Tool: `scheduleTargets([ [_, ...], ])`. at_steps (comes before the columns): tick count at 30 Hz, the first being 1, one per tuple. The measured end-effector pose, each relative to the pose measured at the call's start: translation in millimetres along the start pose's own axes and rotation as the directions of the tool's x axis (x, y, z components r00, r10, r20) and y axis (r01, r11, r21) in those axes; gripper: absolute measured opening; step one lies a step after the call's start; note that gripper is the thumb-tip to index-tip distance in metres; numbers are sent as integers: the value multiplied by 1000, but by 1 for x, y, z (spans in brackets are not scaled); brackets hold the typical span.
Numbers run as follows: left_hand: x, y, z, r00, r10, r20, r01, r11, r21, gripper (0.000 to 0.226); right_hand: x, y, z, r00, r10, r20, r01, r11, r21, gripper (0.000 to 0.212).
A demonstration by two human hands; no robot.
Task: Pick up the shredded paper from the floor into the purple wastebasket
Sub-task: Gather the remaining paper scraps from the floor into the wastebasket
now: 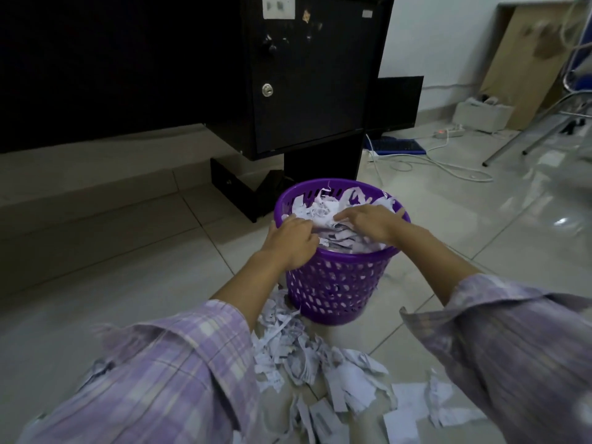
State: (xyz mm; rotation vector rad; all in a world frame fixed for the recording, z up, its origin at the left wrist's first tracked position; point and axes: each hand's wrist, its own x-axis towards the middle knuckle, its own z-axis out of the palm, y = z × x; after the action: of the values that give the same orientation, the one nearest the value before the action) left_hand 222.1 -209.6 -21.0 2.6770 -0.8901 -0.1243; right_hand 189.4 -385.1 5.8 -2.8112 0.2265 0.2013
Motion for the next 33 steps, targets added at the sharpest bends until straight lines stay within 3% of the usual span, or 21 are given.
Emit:
scheduleTargets([
  [9,-7,1,-23,979,29,-201,-35,999,-26,35,-5,-5,-19,956,-40,-292,80,989,126,38],
  [14,-20,-2,-35,968,-27,-248,7,997,-82,32,-15,-18,-24,933,-34,-359,106,977,183,36],
  [20,-63,-19,-43,965,-68,-252,48,995,-87,25,-47,-55,-6,940,-77,-333,161,959,234,27],
  [25,-121,-52,-29,977,-112,-180,93,990,-109,27,-85,-87,34,967,-73,-246,146,946,290,26],
  [33,-202,-111,31,953,-298,-59,279,935,-219,27,-119,-105,129,998,1,-59,16,956,293,29],
])
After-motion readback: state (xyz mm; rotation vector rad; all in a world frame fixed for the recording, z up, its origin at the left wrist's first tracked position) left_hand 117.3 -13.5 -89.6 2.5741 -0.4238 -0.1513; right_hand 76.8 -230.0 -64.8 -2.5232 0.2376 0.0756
